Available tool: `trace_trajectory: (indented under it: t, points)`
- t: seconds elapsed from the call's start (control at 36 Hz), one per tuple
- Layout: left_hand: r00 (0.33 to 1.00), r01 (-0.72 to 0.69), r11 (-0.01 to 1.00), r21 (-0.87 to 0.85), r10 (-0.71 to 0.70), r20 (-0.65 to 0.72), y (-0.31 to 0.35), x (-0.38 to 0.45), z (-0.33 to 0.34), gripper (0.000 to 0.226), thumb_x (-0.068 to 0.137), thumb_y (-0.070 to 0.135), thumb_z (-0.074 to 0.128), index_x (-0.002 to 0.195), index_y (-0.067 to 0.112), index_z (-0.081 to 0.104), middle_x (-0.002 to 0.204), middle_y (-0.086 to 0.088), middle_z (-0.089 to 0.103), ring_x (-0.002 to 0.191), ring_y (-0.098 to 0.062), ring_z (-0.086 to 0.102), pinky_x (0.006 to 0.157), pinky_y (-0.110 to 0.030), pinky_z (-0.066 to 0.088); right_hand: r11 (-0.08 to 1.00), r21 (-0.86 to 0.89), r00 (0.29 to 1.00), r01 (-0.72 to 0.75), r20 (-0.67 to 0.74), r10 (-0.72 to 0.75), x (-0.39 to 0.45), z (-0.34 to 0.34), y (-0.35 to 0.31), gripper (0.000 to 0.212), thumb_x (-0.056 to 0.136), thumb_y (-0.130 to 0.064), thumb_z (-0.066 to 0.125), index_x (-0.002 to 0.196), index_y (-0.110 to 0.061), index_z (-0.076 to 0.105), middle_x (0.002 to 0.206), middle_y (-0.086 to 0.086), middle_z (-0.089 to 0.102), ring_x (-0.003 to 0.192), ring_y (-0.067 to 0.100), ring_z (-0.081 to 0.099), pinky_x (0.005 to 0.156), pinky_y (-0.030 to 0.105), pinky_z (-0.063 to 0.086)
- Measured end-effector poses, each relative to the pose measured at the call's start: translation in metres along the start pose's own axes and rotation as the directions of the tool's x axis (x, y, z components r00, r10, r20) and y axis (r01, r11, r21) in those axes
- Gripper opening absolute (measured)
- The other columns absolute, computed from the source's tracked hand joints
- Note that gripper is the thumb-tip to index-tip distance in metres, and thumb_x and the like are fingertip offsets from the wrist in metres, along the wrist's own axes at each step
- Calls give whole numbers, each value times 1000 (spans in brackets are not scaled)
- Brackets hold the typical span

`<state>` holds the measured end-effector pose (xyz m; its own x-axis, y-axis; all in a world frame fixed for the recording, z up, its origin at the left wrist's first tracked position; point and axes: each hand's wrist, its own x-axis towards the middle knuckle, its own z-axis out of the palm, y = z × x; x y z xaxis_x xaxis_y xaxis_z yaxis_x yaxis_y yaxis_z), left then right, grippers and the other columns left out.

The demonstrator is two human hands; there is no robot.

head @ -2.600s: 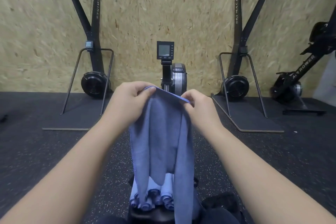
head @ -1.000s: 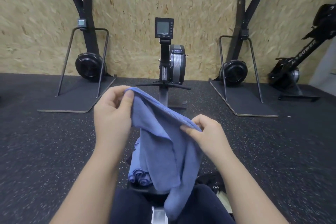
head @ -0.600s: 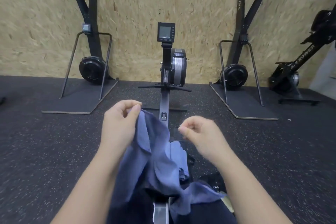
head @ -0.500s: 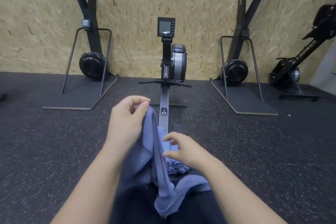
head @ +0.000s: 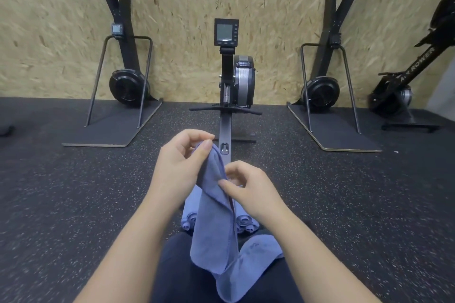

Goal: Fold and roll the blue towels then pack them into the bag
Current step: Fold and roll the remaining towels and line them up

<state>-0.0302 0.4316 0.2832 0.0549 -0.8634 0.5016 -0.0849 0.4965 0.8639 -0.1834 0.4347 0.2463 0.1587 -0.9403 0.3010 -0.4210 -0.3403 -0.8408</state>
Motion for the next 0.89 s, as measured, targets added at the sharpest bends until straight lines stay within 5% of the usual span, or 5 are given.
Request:
trace_trajectory:
  t: [0.08, 0.28, 0.42, 0.61, 0.89]
  points:
    - [1000, -4, 1000, -20, 4, -13, 0, -1, -2, 27, 92, 9, 62, 81, 33, 69, 72, 17, 64, 68, -4, 53, 64, -16, 44, 999, -6, 999, -35, -38, 35, -1, -3, 7, 23, 86, -13, 68, 76, -31, 59, 82, -3, 68, 70, 8, 56, 73, 25, 50]
    - [997, -71, 995, -69, 69, -26, 12, -2, 2, 29, 94, 7, 59, 82, 32, 67, 77, 19, 66, 74, 2, 57, 68, -13, 44, 992, -96, 997, -78, 0, 79, -6, 1, 12, 25, 87, -19, 66, 70, -33, 55, 68, 1, 57, 56, 3, 40, 55, 15, 34]
    - [985, -144, 985, -92, 134, -113, 24, 6, -10, 30, 96, 5, 55, 85, 31, 66, 78, 20, 65, 74, 2, 56, 67, -14, 44, 953, -260, 988, -153, -45, 146, -10, -3, 31, 5, 87, -17, 65, 83, -14, 63, 78, 4, 65, 65, 9, 49, 57, 15, 36]
    - [973, -163, 986, -24, 156, -172, 23, 7, -23, 29, 97, 7, 54, 87, 33, 64, 73, 20, 63, 67, 2, 54, 61, -13, 43, 928, -276, 961, -249, -187, 203, -16, -12, 51, 26, 92, -22, 59, 73, -6, 59, 74, 11, 64, 69, 22, 51, 59, 30, 34]
    - [962, -110, 886, 451, -19, 272, -2, -13, -9, 53, 91, 17, 63, 120, 58, 46, 75, 15, 58, 68, -3, 53, 72, -21, 43, 997, -41, 983, -65, -173, 57, -6, -19, -14, 15, 87, -17, 66, 74, -24, 68, 68, -9, 66, 59, -5, 53, 61, 11, 40]
